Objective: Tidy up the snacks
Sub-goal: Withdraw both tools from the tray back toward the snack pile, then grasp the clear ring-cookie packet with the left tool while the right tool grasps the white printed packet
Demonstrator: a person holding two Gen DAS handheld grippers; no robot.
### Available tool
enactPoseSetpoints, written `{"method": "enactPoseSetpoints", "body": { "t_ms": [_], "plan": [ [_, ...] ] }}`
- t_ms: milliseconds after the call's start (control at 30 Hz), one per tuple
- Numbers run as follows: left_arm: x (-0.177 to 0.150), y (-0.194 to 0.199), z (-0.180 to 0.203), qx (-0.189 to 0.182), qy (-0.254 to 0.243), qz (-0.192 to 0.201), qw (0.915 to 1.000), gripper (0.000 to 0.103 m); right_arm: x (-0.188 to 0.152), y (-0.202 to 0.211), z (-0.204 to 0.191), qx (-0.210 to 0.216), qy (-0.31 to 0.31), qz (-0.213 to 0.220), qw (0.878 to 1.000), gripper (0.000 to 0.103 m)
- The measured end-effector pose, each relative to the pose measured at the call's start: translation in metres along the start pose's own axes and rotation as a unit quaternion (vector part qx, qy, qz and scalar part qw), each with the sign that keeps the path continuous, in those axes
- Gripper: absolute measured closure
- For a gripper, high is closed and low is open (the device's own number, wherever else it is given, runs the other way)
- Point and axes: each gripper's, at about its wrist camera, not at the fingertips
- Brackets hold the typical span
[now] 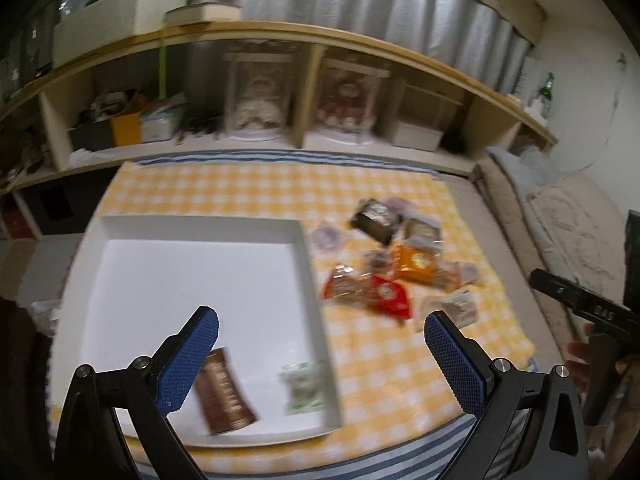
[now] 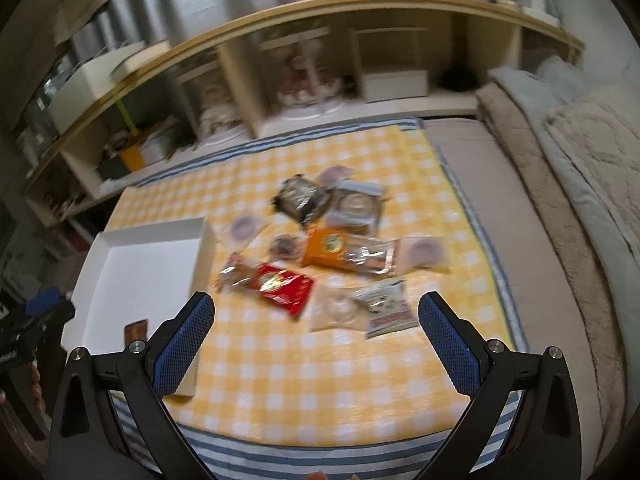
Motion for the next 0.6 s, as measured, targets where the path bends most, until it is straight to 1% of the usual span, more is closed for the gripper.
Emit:
{"method": "enactPoseSetpoints", "body": {
  "t_ms": [133, 233, 300, 367, 433, 500, 600],
  "plan": [
    [0.006, -0.024, 0.031, -0.019, -0.022, -0.013, 0.9995, 0.0, 0.004, -0.002, 0.028, -0.011, -0.029, 0.004, 1.0, 0.0],
    [0.006, -0.048, 0.059, -0.046, -0.033, -0.022, 0.9982, 0.0, 0.006, -0.006, 0.045, -0.02, -0.039, 0.008, 0.999, 0.0],
    [0.005, -0.063, 0.072, -0.056, -0.037, -0.029, 0.9973, 0.0, 0.008, -0.011, 0.057, -0.026, -0.044, 0.014, 0.999, 0.0],
    [0.003, -0.082, 0.086, -0.065, -0.044, -0.045, 0.9959, 0.0, 0.009, -0.016, 0.066, -0.029, -0.045, 0.017, 0.998, 0.0],
    [0.002, -0.1, 0.097, -0.064, -0.048, -0.06, 0.995, 0.0, 0.009, -0.022, 0.073, -0.033, -0.042, 0.022, 0.998, 0.0],
    [0.002, -0.123, 0.102, -0.078, -0.034, -0.085, 0.9928, 0.0, 0.008, -0.032, 0.079, -0.033, -0.043, 0.022, 0.998, 0.0],
    [0.004, -0.147, 0.102, -0.116, 0.017, -0.111, 0.9869, 0.0, 0.005, -0.055, 0.085, -0.019, -0.035, -0.008, 0.999, 0.0]
  ]
}}
Point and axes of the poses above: each gripper's, at about its wrist camera, not at the fingertips, and y roughly against the way its jaws point, z to its right, x to its top, and after that the axes turned 3 degrees about x, right-handed
